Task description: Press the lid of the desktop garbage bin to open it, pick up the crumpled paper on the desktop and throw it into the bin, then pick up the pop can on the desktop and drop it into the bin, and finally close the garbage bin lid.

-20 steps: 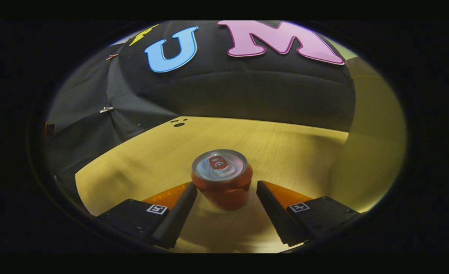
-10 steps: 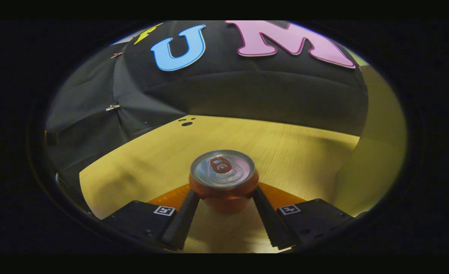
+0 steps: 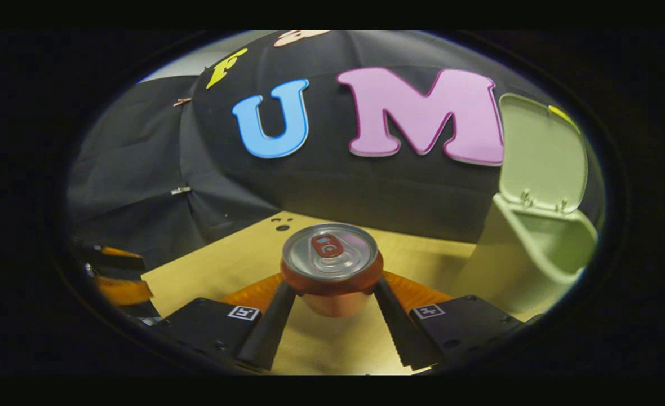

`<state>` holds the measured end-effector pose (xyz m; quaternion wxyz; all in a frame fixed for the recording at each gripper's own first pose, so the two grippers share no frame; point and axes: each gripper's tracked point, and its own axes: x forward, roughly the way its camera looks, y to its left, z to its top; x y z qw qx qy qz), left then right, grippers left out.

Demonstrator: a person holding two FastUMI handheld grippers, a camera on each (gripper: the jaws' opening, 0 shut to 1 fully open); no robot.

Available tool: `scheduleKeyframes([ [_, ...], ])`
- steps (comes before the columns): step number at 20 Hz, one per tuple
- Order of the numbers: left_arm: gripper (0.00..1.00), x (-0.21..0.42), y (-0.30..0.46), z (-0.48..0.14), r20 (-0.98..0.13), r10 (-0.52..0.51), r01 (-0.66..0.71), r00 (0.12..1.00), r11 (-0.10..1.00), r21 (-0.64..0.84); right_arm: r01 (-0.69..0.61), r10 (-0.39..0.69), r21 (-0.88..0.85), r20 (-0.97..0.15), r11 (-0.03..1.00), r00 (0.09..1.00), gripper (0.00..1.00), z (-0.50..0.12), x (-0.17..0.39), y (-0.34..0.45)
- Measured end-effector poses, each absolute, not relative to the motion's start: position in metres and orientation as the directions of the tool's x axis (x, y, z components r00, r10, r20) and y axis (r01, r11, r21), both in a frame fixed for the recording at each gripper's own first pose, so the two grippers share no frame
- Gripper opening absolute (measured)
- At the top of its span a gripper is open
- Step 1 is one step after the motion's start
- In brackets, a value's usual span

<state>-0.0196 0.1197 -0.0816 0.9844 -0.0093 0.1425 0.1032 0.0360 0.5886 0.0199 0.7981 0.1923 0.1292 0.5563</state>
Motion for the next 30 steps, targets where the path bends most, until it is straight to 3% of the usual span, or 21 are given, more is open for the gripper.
scheduleKeyframes([
  [7,0.96,-0.013,0.100,-0.075,-0.227,0.141,-0.158,0.964,0.986,-0.060,-0.761,0.848,0.484,0.070,0.431,0.525,0.82,0.078,0.116,0.485],
  [15,0.96,-0.006,0.109,-0.093,-0.237,0.174,-0.197,0.956,0.977,-0.078,-0.654,0.736,0.396,-0.092,0.645,0.670,0.82,0.007,0.189,0.418],
  [24,0.96,0.003,0.104,-0.123,-0.329,0.244,-0.285,0.912,0.955,-0.081,-0.643,0.777,0.470,-0.171,0.605,0.606,0.85,-0.044,0.205,0.450],
  [26,0.96,0.008,0.099,-0.116,-0.309,0.237,-0.273,0.921,0.959,-0.076,-0.632,0.774,0.496,-0.143,0.595,0.617,0.99,-0.033,0.208,0.449],
  [30,0.96,0.004,0.092,-0.115,-0.303,0.207,-0.233,0.930,0.971,-0.053,-0.604,0.726,0.492,-0.090,0.627,0.681,0.99,0.009,0.218,0.418],
])
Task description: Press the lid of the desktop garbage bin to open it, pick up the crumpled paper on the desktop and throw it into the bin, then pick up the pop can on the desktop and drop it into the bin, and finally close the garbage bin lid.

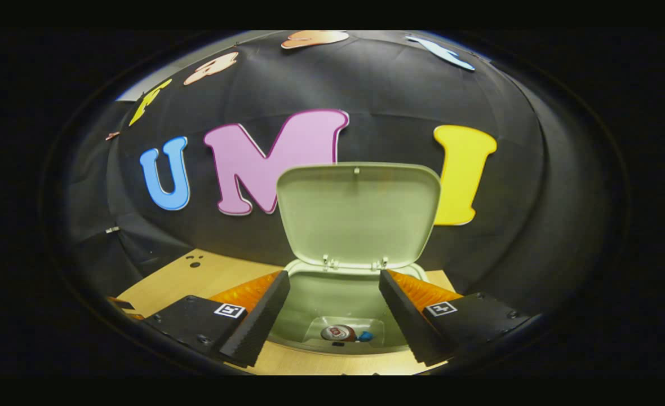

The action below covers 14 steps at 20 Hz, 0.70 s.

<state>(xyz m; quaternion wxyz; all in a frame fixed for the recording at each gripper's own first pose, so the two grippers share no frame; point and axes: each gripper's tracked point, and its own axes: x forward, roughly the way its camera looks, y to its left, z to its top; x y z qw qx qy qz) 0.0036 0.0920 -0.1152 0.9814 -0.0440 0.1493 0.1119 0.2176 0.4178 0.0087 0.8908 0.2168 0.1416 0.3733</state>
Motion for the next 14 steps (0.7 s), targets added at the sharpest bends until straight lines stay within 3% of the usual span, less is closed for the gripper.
scheduleKeyframes([
  [8,0.96,-0.033,0.095,-0.148,-0.343,0.202,-0.244,0.917,0.966,-0.083,-0.590,0.686,0.497,-0.016,0.637,0.727,0.99,0.129,0.261,0.385],
  [14,0.96,-0.057,0.126,-0.153,-0.345,0.285,-0.345,0.895,0.930,-0.128,-0.575,0.663,0.481,-0.015,0.661,0.749,0.99,0.152,0.312,0.411],
])
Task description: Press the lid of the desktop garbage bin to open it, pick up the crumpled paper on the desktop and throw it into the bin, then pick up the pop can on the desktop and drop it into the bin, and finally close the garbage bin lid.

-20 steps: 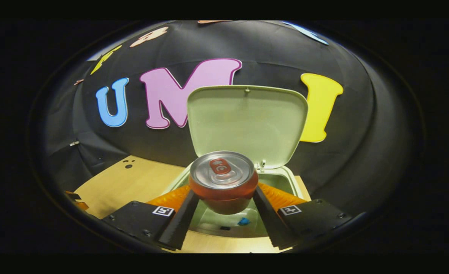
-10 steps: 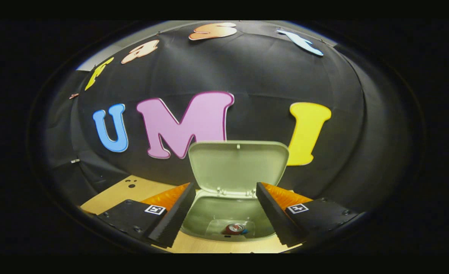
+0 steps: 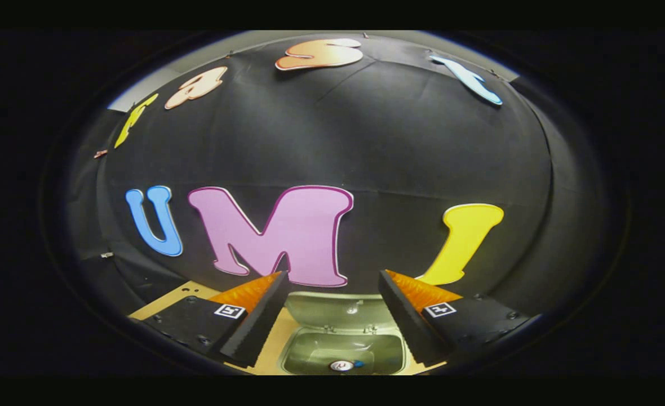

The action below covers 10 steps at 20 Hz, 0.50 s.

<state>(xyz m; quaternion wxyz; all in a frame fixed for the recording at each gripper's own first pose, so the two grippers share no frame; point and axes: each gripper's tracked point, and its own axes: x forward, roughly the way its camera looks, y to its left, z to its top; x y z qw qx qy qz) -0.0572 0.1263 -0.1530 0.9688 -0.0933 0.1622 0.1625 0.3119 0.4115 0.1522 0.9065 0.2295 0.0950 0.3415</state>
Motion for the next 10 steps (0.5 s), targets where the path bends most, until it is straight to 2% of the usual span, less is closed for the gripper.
scheduleKeyframes([
  [5,0.96,-0.069,0.160,-0.145,-0.328,0.358,-0.427,0.874,0.889,-0.167,-0.546,0.648,0.463,-0.083,0.698,0.757,0.98,0.133,0.355,0.431],
  [7,0.96,-0.070,0.167,-0.128,-0.295,0.363,-0.419,0.884,0.894,-0.155,-0.529,0.670,0.508,-0.139,0.680,0.729,0.99,0.114,0.352,0.439],
  [8,0.96,-0.070,0.169,-0.121,-0.284,0.364,-0.416,0.887,0.897,-0.149,-0.533,0.687,0.514,-0.166,0.673,0.708,0.96,0.105,0.348,0.444],
  [10,0.96,-0.067,0.168,-0.112,-0.275,0.349,-0.404,0.896,0.898,-0.175,-0.538,0.695,0.513,-0.173,0.668,0.698,0.96,0.101,0.338,0.443],
])
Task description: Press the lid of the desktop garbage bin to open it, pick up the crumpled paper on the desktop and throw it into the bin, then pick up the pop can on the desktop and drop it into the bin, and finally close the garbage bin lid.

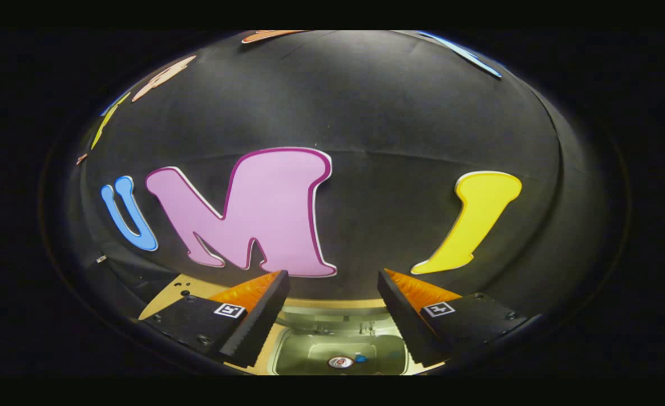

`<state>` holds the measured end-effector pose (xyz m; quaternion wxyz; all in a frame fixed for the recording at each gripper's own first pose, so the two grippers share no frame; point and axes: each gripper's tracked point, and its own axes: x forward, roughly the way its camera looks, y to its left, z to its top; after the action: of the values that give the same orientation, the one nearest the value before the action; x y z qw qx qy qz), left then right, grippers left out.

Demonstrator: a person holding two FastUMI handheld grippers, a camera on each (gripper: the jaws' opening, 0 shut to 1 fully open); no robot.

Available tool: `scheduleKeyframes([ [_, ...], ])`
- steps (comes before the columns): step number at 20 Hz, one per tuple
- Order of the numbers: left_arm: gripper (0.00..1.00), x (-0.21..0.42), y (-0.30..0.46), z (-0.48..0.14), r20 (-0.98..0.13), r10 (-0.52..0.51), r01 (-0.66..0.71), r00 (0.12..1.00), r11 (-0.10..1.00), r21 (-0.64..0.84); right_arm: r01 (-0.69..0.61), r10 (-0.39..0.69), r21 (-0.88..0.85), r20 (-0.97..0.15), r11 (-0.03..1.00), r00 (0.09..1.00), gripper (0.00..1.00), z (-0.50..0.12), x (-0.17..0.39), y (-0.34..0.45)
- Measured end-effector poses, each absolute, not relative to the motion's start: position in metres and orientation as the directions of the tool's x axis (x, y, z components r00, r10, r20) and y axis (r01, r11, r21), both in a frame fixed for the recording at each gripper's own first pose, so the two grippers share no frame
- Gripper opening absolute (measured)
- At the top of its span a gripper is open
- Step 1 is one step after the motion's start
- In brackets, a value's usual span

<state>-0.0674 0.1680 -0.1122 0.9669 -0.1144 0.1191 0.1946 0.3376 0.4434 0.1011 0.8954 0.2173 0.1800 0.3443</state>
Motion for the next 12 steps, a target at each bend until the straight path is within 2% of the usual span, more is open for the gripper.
scheduleKeyframes([
  [1,0.96,-0.066,0.166,-0.107,-0.268,0.335,-0.392,0.903,0.899,-0.197,-0.540,0.692,0.506,-0.170,0.672,0.701,0.98,0.101,0.332,0.440],
  [5,0.96,-0.063,0.157,-0.093,-0.252,0.296,-0.346,0.921,0.921,-0.182,-0.534,0.690,0.511,-0.176,0.674,0.702,0.96,0.086,0.293,0.425],
  [12,0.96,-0.057,0.144,-0.098,-0.259,0.241,-0.285,0.935,0.947,-0.146,-0.512,0.696,0.518,-0.257,0.685,0.671,0.97,0.020,0.225,0.418],
])
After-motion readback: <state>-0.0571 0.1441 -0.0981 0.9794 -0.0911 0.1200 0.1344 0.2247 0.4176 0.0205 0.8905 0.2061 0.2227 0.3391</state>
